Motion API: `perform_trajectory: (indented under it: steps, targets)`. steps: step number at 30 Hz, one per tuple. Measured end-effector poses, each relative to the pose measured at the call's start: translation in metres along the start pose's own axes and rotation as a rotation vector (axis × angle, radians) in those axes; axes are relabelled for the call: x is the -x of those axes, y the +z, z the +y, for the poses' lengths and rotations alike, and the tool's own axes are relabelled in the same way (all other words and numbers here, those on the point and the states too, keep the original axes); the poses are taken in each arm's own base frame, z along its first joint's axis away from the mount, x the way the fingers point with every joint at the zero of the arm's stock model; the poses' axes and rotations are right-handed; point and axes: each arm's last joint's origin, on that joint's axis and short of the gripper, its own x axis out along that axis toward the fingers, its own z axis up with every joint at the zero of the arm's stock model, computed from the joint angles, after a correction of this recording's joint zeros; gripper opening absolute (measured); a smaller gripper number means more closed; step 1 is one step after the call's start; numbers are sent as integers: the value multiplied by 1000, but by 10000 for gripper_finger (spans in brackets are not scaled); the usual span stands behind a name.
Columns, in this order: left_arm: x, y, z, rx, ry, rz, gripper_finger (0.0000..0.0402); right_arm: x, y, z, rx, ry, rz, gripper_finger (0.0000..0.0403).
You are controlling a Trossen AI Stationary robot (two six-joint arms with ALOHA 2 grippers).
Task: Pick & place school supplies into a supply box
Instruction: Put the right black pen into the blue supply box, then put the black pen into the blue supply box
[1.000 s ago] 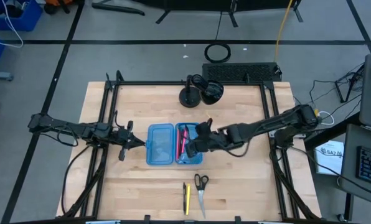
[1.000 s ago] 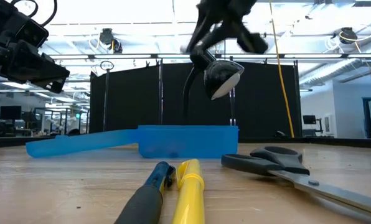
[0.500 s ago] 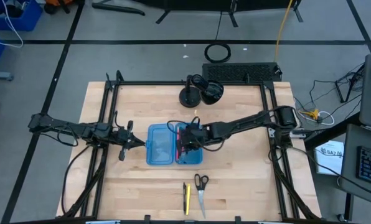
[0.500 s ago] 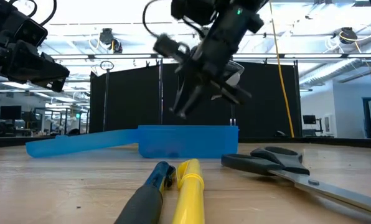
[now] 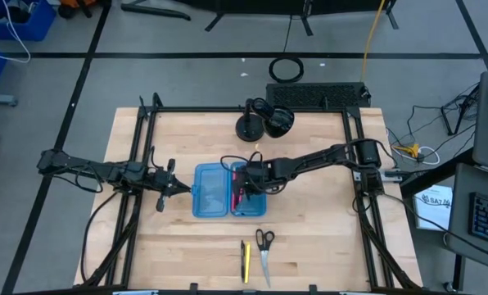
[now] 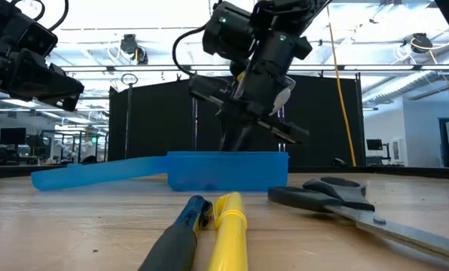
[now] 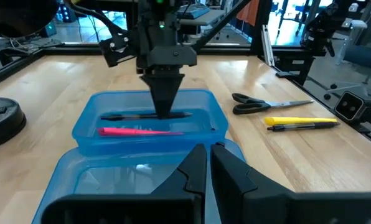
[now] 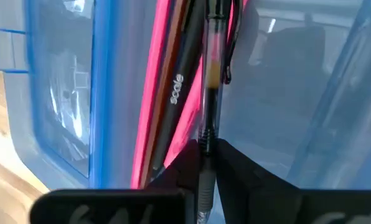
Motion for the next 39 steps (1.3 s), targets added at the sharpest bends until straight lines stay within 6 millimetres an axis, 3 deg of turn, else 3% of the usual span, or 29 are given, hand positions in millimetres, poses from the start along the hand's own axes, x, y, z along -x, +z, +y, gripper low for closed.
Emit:
perform_trajectory:
  steps: [15, 20, 28, 39]
  targets:
    - [0, 0, 0, 11, 0, -1, 24, 0, 2, -6, -11, -73, -68, 24]
    - [0, 0, 0, 30, 0, -1, 24, 0, 1, -8, -18, -84, -31, 47]
    - [0, 0, 0, 32, -1, -2, 24, -2, -1, -12, -9, -98, -4, 33]
    - [0, 0, 0, 50, -1, -2, 24, -2, 3, -5, 1, -21, -19, 94]
